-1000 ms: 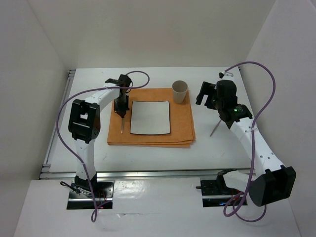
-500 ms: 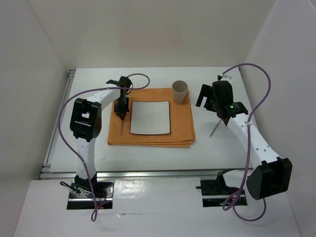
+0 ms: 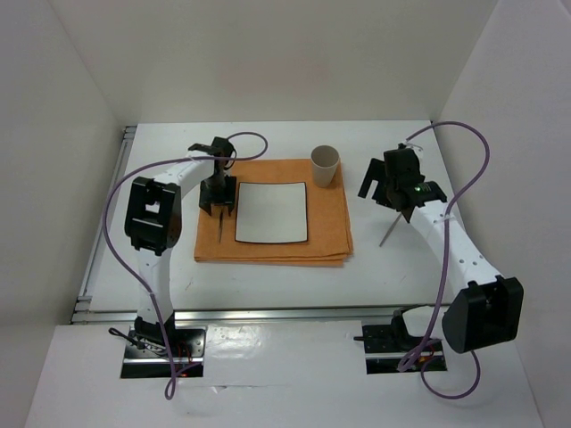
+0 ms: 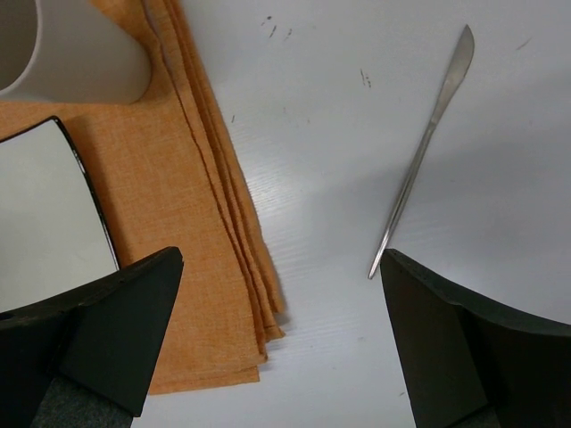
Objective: Set the dinner table for one person
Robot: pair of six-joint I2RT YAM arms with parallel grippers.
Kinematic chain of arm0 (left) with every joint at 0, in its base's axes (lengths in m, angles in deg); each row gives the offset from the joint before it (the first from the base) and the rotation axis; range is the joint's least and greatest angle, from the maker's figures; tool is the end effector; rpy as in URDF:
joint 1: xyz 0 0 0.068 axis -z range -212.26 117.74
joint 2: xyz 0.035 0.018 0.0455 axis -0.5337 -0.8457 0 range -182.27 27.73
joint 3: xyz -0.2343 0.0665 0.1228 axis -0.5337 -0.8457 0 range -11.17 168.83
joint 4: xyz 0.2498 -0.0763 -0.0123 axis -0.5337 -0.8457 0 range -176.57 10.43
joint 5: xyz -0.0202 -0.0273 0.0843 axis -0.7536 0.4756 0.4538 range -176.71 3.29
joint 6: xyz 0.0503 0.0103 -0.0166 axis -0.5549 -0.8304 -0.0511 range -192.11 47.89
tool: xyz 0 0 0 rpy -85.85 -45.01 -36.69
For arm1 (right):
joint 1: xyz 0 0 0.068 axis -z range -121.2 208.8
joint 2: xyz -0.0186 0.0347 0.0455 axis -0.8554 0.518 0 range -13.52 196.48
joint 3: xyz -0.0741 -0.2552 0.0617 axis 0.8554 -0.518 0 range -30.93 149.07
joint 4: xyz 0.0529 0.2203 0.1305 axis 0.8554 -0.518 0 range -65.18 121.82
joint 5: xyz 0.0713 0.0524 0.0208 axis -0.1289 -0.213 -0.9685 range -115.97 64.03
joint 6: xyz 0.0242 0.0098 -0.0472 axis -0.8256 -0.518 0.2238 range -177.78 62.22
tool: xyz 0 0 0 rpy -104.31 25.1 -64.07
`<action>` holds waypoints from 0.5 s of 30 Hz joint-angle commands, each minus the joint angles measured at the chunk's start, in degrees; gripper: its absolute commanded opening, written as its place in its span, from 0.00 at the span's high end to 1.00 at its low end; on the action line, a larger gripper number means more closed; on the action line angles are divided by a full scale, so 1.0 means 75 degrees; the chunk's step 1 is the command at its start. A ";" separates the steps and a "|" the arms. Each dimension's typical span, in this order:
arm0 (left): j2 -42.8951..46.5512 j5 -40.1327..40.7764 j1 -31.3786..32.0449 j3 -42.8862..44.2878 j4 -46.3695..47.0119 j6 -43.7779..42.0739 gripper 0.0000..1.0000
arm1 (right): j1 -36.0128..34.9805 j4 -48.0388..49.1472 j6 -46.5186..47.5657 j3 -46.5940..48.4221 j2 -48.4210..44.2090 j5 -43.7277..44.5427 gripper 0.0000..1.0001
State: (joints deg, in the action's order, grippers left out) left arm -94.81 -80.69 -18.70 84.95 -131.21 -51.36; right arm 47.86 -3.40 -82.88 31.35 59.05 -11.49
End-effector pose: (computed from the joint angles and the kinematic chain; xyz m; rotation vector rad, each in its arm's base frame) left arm 0.4196 -0.0973 0.1737 -0.1987 2.9045 0.0564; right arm 0.2655 0.0423 0.3032 0.4073 2.2976 0.0134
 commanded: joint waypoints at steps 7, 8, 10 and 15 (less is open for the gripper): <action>0.0352 -0.0287 -0.0389 0.0836 -0.0392 -0.0189 0.29 | 0.1456 -0.0275 -0.0427 0.0051 -0.0172 -0.0393 0.00; 0.0424 -0.0287 -0.0506 0.0953 -0.0392 -0.0259 0.29 | 0.1737 -0.0180 -0.0334 -0.0053 -0.0173 -0.0686 0.00; 0.0611 -0.0381 -0.0589 0.1211 -0.0463 -0.0330 0.29 | 0.2301 -0.0179 -0.0064 -0.0124 0.0210 -0.1145 0.00; 0.1302 -0.0218 -0.0846 0.1364 -0.0393 -0.0576 0.29 | 0.2817 0.0055 0.0160 -0.0124 0.1712 -0.1661 0.00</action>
State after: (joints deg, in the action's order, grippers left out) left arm -90.73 -82.52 -23.96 93.01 -133.52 -54.04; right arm 68.43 -4.60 -83.54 31.26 66.13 -19.56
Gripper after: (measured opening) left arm 0.708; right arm 0.999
